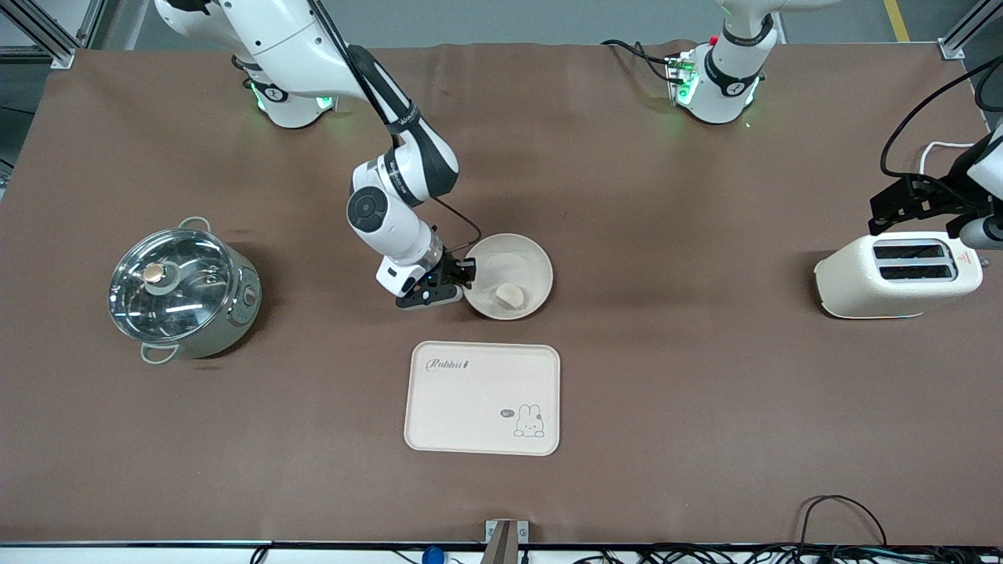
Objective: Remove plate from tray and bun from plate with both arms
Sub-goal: 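Open the right gripper and withdraw while the left gripper reaches the plate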
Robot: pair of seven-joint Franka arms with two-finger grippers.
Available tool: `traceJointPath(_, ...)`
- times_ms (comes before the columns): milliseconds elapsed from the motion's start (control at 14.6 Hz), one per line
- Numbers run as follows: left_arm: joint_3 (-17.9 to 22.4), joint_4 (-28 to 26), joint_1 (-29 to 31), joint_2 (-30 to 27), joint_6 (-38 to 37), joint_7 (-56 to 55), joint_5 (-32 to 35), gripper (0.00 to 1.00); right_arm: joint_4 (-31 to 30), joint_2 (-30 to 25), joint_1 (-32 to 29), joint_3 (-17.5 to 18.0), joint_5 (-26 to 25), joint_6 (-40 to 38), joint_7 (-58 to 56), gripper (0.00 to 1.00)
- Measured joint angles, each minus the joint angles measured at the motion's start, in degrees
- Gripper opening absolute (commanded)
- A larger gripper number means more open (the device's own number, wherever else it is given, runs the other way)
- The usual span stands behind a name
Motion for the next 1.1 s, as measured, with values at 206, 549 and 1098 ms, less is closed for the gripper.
traceJointPath(206, -0.06, -0.16, -0.25, 0.0, -0.97, -3.41, 0.0, 1.0, 2.32, -1.69, -1.79, -0.73, 0.0, -5.85, -0.02, 1.0)
traceJointPath(549, -5.43, -0.43, -0.78, -0.18, -3.46, -10.02, -2.13, 1.0, 6.48, -13.04, -11.08, -2.48, -4.31, -24.03, -1.06, 1.0)
traceJointPath(1098, -15.86, -13.02, -7.86, 5.13, 17.62, -33.94, -6.85, 1.0, 15.64, -25.74, -29.32, -2.86, -23.05, -51.54, -5.32, 1.0)
